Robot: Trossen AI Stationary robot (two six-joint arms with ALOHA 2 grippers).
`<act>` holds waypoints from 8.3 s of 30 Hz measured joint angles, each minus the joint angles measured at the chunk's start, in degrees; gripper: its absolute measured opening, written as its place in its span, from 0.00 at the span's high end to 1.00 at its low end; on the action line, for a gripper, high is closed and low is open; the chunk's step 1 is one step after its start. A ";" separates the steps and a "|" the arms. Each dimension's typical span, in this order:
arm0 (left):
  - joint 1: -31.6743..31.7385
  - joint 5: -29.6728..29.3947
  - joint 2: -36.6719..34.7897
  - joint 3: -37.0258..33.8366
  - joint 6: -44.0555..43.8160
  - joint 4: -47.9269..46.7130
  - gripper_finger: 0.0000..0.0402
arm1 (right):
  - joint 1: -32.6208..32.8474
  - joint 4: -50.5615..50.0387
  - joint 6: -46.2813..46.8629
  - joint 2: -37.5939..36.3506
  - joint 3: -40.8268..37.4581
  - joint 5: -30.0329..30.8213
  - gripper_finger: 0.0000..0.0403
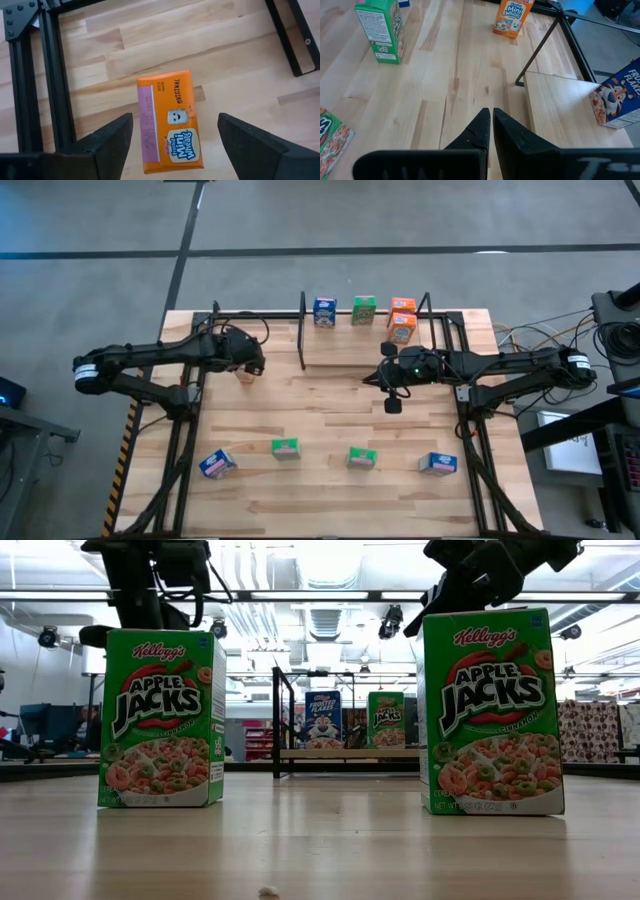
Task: Stack cereal on shelf
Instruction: Put the orange cereal box aligned with the other orange cereal boxes on the shelf
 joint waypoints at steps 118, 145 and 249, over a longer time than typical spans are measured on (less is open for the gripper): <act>-1.75 16.95 52.45 52.59 65.02 41.55 0.57 | 2.62 6.54 -10.97 -34.51 -16.52 -15.50 0.97; -1.60 17.55 50.53 52.59 64.70 33.44 0.38 | 2.60 6.50 -8.30 -34.51 -16.50 -12.60 0.97; -11.65 12.84 -17.72 -19.85 63.20 72.39 0.38 | -24.52 -57.11 -22.93 38.82 50.71 -0.27 0.31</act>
